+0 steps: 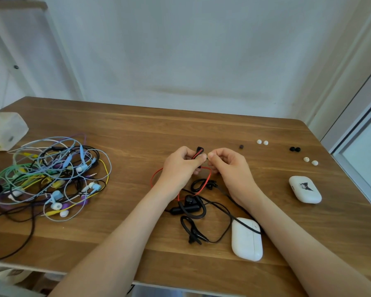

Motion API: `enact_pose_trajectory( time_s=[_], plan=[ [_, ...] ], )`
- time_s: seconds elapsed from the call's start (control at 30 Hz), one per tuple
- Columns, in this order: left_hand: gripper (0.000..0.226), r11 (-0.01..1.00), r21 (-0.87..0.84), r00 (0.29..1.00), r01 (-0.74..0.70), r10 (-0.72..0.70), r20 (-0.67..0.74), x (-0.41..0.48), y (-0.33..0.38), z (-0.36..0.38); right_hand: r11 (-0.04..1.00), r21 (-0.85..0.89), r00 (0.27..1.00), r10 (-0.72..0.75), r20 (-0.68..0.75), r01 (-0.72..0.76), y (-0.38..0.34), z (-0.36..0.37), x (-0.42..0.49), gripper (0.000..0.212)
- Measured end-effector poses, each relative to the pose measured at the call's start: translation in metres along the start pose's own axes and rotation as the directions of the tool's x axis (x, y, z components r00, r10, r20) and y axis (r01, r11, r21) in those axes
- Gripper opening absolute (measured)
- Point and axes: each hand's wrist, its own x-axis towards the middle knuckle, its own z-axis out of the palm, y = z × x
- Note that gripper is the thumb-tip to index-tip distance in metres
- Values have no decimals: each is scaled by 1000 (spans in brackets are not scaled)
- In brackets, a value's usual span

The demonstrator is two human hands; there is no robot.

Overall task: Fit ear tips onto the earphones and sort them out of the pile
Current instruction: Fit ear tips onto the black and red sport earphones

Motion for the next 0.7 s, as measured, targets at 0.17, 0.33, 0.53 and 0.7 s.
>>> enact_pose_trajectory(
  time_s=[0.17,0.33,0.53,0.7],
  plan=[
    [14,1000,-1,1000,-8,8,15,0,1,-1,1000,3,1000,-21,-3,21,1,1,-1,10],
    [13,999,-49,999,9,-7,46,0,0,-2,997,36,996,-65,56,63,-1,1,-2,15],
    [16,998,-65,993,-1,8,117,0,-2,-3,994,100,997,-54,52,49,-2,0,0,7],
    [20,995,-94,990,-11,24,136,0,-3,-5,991,132,993,-44,109,30,-2,-3,2,10]
  ],
)
